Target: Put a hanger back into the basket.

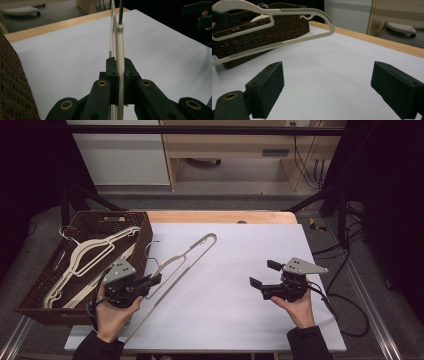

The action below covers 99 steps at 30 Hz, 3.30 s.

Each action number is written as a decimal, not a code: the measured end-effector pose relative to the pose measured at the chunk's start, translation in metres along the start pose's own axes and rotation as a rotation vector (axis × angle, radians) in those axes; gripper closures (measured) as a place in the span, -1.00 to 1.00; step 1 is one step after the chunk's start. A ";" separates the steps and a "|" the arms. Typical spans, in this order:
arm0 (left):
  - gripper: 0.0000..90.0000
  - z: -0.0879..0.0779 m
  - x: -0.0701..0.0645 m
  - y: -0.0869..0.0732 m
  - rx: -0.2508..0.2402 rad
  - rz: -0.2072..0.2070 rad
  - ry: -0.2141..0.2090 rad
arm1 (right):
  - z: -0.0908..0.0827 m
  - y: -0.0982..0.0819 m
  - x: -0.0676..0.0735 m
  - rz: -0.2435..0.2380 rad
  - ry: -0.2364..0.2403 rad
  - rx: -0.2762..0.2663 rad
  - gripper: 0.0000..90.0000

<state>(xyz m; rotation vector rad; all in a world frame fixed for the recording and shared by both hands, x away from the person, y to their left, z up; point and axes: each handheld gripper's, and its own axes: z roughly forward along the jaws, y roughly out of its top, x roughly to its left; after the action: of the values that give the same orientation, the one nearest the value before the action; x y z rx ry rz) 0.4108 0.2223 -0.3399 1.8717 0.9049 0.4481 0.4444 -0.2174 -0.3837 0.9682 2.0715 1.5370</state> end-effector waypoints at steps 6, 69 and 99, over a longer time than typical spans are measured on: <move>0.90 -0.022 0.002 0.013 -0.046 0.033 -0.039 | -0.008 0.001 -0.003 0.002 -0.021 -0.015 -0.80; 0.90 -0.084 0.215 0.020 0.085 -0.005 0.166 | -0.036 -0.021 -0.018 0.025 -0.101 0.015 -0.92; 0.47 -0.047 0.227 -0.041 0.275 -0.162 0.192 | -0.033 -0.021 -0.017 0.026 -0.096 0.023 -0.92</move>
<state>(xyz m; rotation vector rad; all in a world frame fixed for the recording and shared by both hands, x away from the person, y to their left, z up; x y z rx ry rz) 0.5131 0.4312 -0.3726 2.0052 1.2916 0.4253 0.4284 -0.2553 -0.3942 1.0594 2.0221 1.4532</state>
